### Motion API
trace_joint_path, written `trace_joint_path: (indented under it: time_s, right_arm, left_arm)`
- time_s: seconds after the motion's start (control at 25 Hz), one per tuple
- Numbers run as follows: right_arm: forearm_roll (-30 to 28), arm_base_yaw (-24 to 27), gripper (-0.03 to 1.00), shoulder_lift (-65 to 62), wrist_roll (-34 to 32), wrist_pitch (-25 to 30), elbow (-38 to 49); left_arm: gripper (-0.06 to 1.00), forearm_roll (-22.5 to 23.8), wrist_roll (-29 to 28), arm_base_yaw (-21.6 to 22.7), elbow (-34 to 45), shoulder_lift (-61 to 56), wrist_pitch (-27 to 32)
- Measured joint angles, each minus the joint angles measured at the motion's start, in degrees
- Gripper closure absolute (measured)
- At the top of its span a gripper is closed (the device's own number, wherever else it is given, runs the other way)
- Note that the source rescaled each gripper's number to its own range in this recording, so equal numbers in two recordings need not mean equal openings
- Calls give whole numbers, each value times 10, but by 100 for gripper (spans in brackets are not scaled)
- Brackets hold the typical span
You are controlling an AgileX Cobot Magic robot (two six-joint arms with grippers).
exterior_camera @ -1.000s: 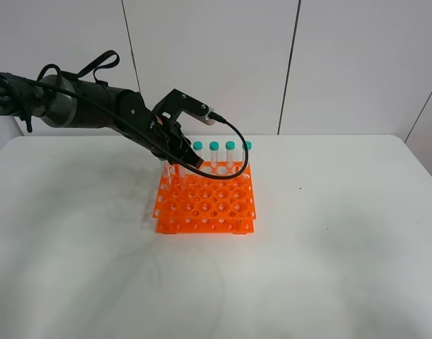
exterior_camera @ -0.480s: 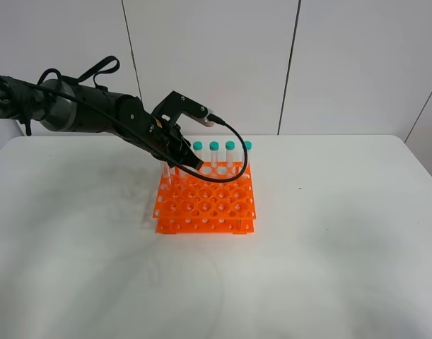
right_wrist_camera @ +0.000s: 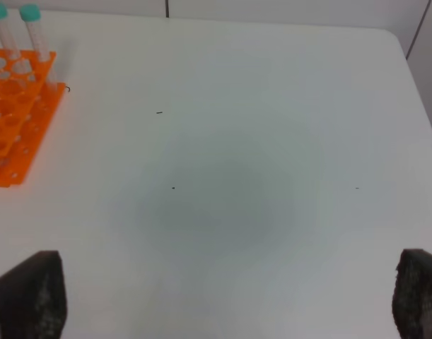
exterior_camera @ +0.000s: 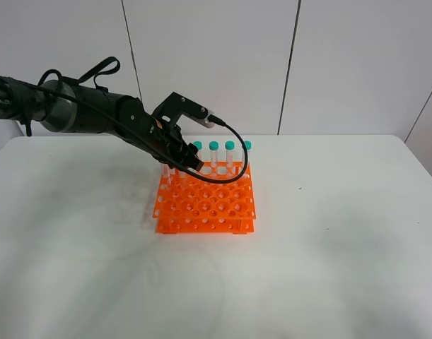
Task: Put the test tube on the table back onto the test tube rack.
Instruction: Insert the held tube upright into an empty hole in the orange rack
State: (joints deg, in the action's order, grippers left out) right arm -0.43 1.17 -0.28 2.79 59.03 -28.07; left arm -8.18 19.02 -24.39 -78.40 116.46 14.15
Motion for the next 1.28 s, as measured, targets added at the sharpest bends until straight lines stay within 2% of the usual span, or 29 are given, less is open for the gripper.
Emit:
trace_joint_path:
  time_s: [0.12,0.36,0.76,0.84,0.96,1.16,1.28]
  right_arm:
    - [0,0,-3,0,0,0,0]
    - [0,0,-3,0,0,0,0]
    - [1,0,-3,0,0,0,0]
    - [1,0,-3,0,0,0,0]
    - [1,0,-3,0,0,0,0]
    - [1,0,-3,0,0,0,0]
    - [1,0,-3,0,0,0,0]
  left_arm:
    - [39,0,0,0,0,0,0]
    - [29,0,0,0,0,-18,6]
    - [27,6,0,4,-26,-77,70]
    - [27,6,-2,11,-48,-89,99]
    - [25,7,-19,31,-90,-90,175]
    - [5,8,-75,89,-116,-89,262]
    - [1,8,-123,131,-116,-89,305]
